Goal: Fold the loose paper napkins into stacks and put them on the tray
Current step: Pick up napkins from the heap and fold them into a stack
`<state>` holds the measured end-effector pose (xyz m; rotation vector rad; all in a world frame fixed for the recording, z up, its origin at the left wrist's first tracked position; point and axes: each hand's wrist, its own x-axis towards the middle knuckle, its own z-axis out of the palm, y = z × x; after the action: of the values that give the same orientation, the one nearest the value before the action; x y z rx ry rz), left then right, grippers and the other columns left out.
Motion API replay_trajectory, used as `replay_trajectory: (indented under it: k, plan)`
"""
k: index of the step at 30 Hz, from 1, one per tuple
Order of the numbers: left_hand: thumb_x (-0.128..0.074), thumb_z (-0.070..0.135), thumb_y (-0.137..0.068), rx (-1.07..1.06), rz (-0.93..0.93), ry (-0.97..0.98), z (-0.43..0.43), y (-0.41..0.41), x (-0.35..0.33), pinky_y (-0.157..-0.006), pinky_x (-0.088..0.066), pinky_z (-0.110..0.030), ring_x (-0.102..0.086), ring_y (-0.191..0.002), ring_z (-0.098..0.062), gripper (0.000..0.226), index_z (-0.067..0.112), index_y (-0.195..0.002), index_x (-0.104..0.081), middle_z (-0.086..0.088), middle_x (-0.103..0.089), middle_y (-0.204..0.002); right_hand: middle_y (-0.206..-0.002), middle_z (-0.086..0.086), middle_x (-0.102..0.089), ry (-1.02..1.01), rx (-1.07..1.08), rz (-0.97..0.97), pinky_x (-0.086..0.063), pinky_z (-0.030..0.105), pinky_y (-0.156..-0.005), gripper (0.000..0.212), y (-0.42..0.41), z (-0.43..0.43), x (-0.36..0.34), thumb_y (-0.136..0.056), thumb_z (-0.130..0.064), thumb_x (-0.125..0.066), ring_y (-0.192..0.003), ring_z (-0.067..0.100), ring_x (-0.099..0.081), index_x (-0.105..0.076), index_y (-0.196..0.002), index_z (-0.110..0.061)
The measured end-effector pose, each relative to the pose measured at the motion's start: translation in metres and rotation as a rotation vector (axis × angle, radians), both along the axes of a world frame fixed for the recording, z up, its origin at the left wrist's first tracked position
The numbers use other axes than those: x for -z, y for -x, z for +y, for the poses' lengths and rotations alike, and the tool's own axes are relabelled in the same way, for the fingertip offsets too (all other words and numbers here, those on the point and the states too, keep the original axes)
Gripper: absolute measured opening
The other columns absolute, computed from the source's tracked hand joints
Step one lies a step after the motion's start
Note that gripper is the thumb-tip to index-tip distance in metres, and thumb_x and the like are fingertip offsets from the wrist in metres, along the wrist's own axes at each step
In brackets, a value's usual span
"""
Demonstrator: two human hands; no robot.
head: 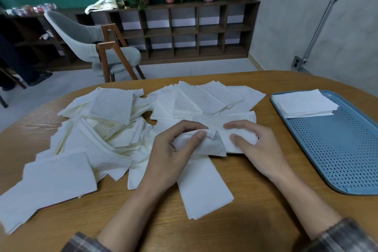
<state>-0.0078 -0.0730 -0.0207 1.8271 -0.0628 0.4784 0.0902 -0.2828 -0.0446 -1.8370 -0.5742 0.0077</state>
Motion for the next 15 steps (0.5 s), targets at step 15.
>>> replay_trajectory:
  k: [15]
  plan:
    - [-0.093,0.029,-0.075,-0.011,0.135,0.061,-0.003,-0.005,0.007,-0.085,-0.056,-0.025,-0.071,-0.098,-0.007,0.051,0.035,-0.120,-0.070,0.013,-0.075,-0.109,-0.089,-0.015,-0.076,-0.122,-0.094,0.077,-0.045,0.012,-0.080,0.013,0.011,0.006,-0.003,-0.084,-0.034,-0.079,-0.089,0.001,-0.068,-0.078,-0.088,-0.023]
